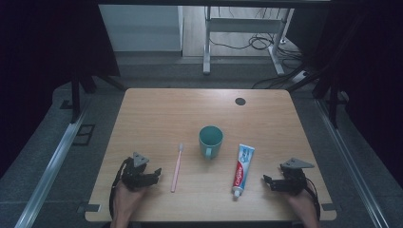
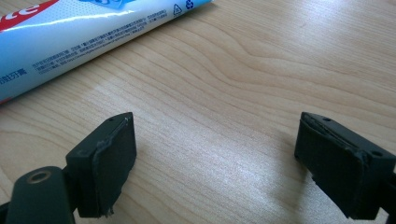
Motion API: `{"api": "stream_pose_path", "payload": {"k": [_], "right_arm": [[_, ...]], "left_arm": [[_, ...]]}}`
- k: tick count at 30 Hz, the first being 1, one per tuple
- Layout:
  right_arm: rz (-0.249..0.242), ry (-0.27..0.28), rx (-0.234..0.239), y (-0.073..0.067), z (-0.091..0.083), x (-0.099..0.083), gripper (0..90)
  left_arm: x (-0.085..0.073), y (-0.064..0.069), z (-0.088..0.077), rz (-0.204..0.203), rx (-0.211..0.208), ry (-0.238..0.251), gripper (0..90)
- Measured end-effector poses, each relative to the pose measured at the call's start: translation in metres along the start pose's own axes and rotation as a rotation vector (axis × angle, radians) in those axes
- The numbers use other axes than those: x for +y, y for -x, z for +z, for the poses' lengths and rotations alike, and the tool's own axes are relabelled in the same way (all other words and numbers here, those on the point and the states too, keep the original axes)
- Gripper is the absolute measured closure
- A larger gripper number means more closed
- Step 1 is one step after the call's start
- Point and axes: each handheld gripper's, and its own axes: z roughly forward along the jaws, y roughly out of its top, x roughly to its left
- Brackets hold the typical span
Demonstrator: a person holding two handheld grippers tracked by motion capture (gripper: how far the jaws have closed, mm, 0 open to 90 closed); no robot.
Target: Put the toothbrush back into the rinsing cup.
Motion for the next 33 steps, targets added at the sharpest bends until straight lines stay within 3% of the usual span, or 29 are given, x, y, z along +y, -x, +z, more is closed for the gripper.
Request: {"api": "stream_pose_path", "payload": {"k": [2,4,6,12,19,24,33], "right_arm": [[0.0,0.0,0.0,0.0,0.0,0.0,12.2],[0.0,0.0,0.0,0.0,0.0,0.0,12.2],[0.0,0.0,0.0,0.0,0.0,0.0,12.2],[0.0,0.0,0.0,0.0,0.0,0.0,12.2],[0.001,0.0,0.0,0.0,0.0,0.0,12.2],[0.001,0.0,0.0,0.0,0.0,0.0,12.2],[0.001,0.0,0.0,0.0,0.0,0.0,12.2]], "left_arm": [[0.0,0.0,-0.001,-0.002,-0.008,0.001,37.3],[0.0,0.0,-0.002,-0.003,-0.014,-0.001,39.0],[0.0,0.0,-0.002,-0.007,-0.021,-0.002,48.4],[0.001,0.001,-0.002,0.016,-0.057,-0.02,61.8],[0.002,0.003,-0.006,0.016,-0.088,-0.011,78.1],[0.004,0.007,-0.005,0.03,-0.109,-0.011,86.6],[0.009,0.016,-0.007,0.034,-0.118,-0.008,89.6]]}}
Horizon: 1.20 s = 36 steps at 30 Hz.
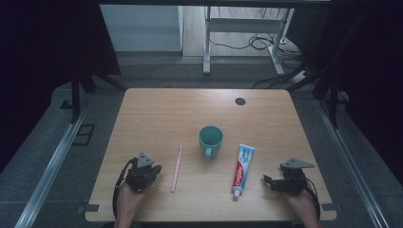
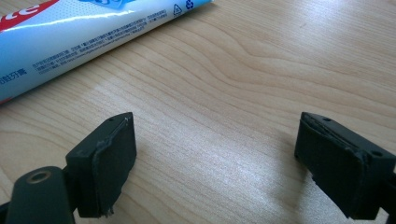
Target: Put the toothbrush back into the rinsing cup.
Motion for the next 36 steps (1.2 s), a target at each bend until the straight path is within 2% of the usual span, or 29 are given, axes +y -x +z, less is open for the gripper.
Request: {"api": "stream_pose_path", "payload": {"k": [8,15,29,36], "right_arm": [[-0.001,0.0,0.0,0.0,0.0,0.0,12.1],[-0.001,0.0,0.0,0.0,0.0,0.0,12.1],[-0.001,0.0,0.0,0.0,0.0,0.0,12.2],[0.0,0.0,0.0,0.0,0.0,0.0,12.2]], "left_arm": [[0.005,0.011,0.004,0.019,-0.032,-0.004,89.5],[0.011,0.027,0.009,0.058,-0.079,-0.008,89.5],[0.013,0.047,0.024,0.124,-0.119,-0.056,89.5],[0.012,0.051,0.029,0.129,-0.124,-0.076,89.5]]}}
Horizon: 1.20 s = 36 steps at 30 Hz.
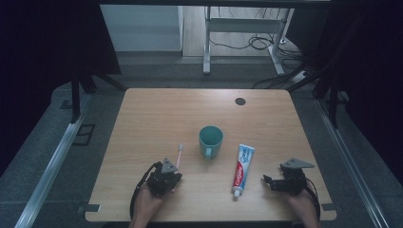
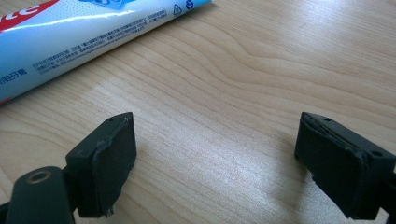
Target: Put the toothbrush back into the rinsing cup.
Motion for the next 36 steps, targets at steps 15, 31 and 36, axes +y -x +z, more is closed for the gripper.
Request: {"api": "stream_pose_path", "payload": {"k": [15,31,36], "right_arm": [[0.0,0.0,0.0,0.0,0.0,0.0,12.2],[0.0,0.0,0.0,0.0,0.0,0.0,12.2],[0.0,0.0,0.0,0.0,0.0,0.0,12.2]], "left_arm": [[-0.008,-0.015,-0.006,-0.041,0.028,-0.03,89.5],[-0.014,-0.028,-0.012,-0.065,0.049,-0.029,89.5],[-0.013,-0.026,-0.016,-0.063,0.051,-0.01,86.6]]}}
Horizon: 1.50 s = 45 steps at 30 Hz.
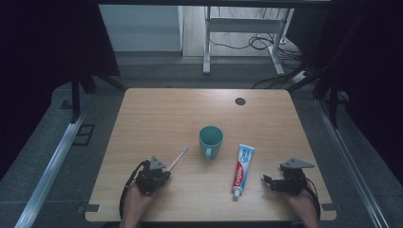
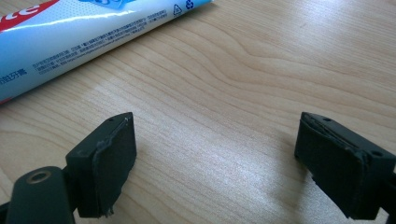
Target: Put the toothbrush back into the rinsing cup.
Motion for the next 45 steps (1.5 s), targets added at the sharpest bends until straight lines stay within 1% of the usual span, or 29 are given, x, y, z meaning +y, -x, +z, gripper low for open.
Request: {"api": "stream_pose_path", "payload": {"k": [3,7,8,9,10,11,15,17,21,25,28,33,34,41,43,45], "right_arm": [[0.0,0.0,0.0,0.0,0.0,0.0,12.2],[0.0,0.0,0.0,0.0,0.0,0.0,12.2],[0.0,0.0,0.0,0.0,0.0,0.0,12.2],[-0.001,0.0,0.0,0.0,0.0,0.0,12.2],[-0.001,0.0,0.0,0.0,0.0,0.0,12.2],[0.0,0.0,0.0,0.0,0.0,0.0,12.2],[0.0,0.0,0.0,0.0,0.0,0.0,12.2],[0.0,0.0,-0.001,0.0,0.0,0.0,12.2],[0.0,0.0,-0.001,0.0,0.0,0.0,12.2],[0.0,-0.001,-0.001,0.0,0.0,0.0,12.2],[0.0,0.0,-0.001,0.0,0.0,0.0,12.2],[-0.001,-0.001,-0.001,0.0,0.0,0.0,12.2],[0.0,-0.002,-0.001,0.0,0.0,0.0,12.2],[-0.001,-0.002,0.0,0.0,0.0,0.0,12.2],[0.0,-0.002,0.0,0.0,0.0,0.0,12.2],[0.0,-0.002,0.0,0.0,0.0,0.0,12.2]], "left_arm": [[0.001,0.0,-0.002,0.0,0.005,0.004,84.2],[0.001,-0.001,-0.003,-0.001,0.022,-0.005,76.7],[0.001,-0.001,-0.002,-0.001,0.031,-0.013,73.4],[0.002,-0.001,-0.002,-0.002,0.038,-0.019,72.1],[0.002,-0.001,-0.002,-0.002,0.038,-0.019,70.5],[0.002,-0.002,-0.003,0.0,0.044,-0.034,70.5],[0.006,-0.005,-0.003,0.002,0.058,-0.065,64.4],[0.009,-0.006,-0.003,-0.001,0.055,-0.083,61.6],[0.016,-0.009,0.002,-0.005,0.047,-0.136,57.9],[0.022,-0.011,0.005,-0.011,0.044,-0.179,56.6],[0.028,-0.013,0.005,-0.015,0.045,-0.203,56.6],[0.039,-0.016,0.008,-0.009,0.04,-0.261,56.6],[0.042,-0.016,0.009,-0.014,0.037,-0.269,56.7],[0.057,-0.019,0.017,-0.002,0.029,-0.354,57.3],[0.061,-0.019,0.02,-0.016,0.025,-0.373,57.5],[0.065,-0.021,0.022,-0.004,0.024,-0.409,57.8]]}}
